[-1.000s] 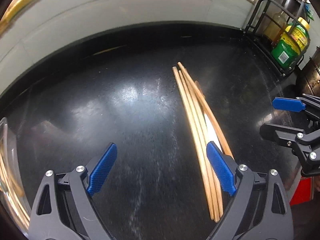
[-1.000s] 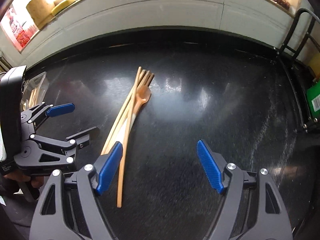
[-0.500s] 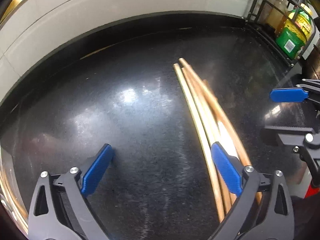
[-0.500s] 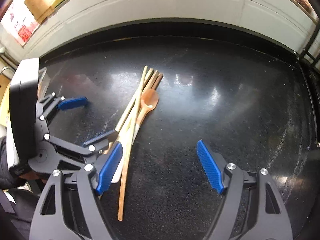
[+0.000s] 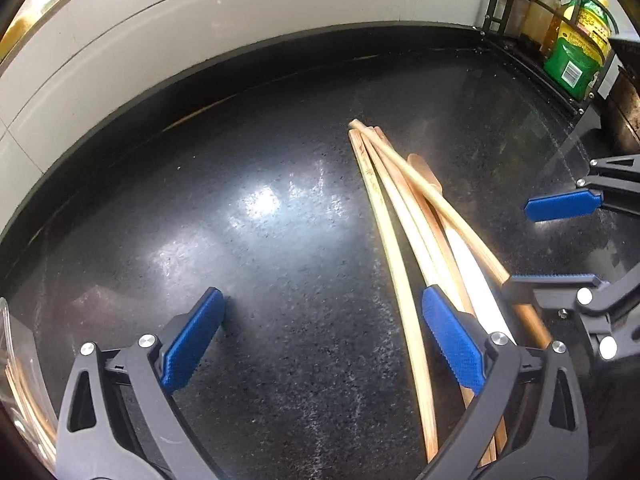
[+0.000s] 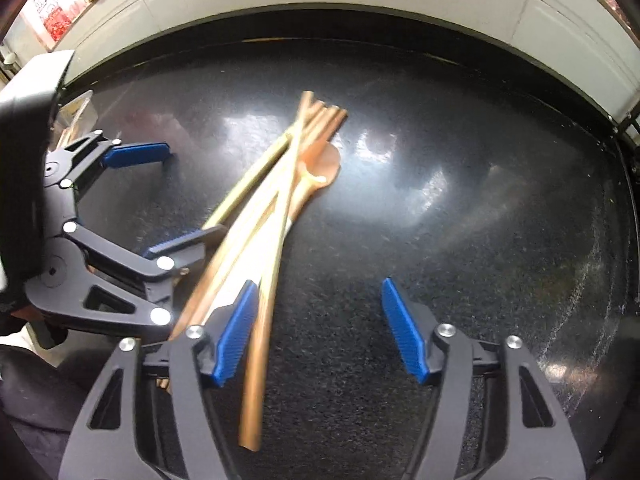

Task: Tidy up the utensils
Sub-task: 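Close the left tool on a chopstick while the right tool grasps another chopstick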

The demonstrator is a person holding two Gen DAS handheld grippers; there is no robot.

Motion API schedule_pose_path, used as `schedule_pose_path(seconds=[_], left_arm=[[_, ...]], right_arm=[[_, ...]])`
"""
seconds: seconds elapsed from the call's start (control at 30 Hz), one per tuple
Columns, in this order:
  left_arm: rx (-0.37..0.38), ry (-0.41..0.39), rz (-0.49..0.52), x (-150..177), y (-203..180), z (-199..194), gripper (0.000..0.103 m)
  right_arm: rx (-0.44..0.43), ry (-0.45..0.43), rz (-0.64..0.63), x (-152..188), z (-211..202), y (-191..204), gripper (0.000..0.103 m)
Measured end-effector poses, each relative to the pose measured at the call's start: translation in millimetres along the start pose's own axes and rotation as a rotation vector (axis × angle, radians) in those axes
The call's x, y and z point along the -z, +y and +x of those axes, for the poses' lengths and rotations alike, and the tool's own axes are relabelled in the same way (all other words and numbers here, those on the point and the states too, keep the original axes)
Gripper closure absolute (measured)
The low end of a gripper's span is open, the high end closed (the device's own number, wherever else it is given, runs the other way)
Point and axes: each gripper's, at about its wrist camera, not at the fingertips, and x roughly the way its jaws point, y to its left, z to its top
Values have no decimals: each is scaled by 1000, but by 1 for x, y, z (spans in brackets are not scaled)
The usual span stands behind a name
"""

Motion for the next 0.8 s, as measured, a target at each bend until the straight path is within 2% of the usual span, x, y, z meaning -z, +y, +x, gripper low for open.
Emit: schedule_pose_path(seconds=[0.2, 0.27, 0.33, 0.37, 0.43, 0.47, 0.5, 0.53, 0.57, 0.63, 0.67, 0.7, 0.8], left_arm=[[-5, -33, -1, 0, -5, 0, 8], [-2, -55, 9, 2, -8, -1, 13], [10, -73, 35, 2, -15, -3, 26], [13, -76, 39, 2, -19, -3, 28], [15, -80, 40, 3, -23, -4, 34], [16, -81, 36, 2, -24, -5, 36], [19, -83, 40, 3, -27, -6, 44], [22, -84, 45, 3, -32, -8, 55], [25, -83, 51, 3, -34, -9, 60], [32, -74, 56, 3, -42, -11, 82], [35, -68, 57, 2, -44, -11, 86], [39, -63, 58, 2, -46, -11, 95], [45, -40, 33, 0, -45, -11, 96]], right_arm=[[50, -28, -43, 1, 6, 1, 45], [49, -52, -61, 0, 6, 1, 53], [48, -65, -66, -2, 6, 1, 67], [49, -68, -61, -3, 6, -2, 79], [41, -64, -57, -6, 5, -4, 85], [43, -63, -61, -7, 5, -4, 86], [40, -61, -60, -7, 4, -5, 87], [36, -59, -57, -8, 4, -6, 88], [32, -56, -51, -9, 5, -7, 89], [15, -50, -36, -9, 4, -10, 91], [14, -48, -32, -9, 3, -11, 92], [4, -44, -21, -10, 3, -12, 93], [-30, -45, 30, -10, -2, -12, 96]])
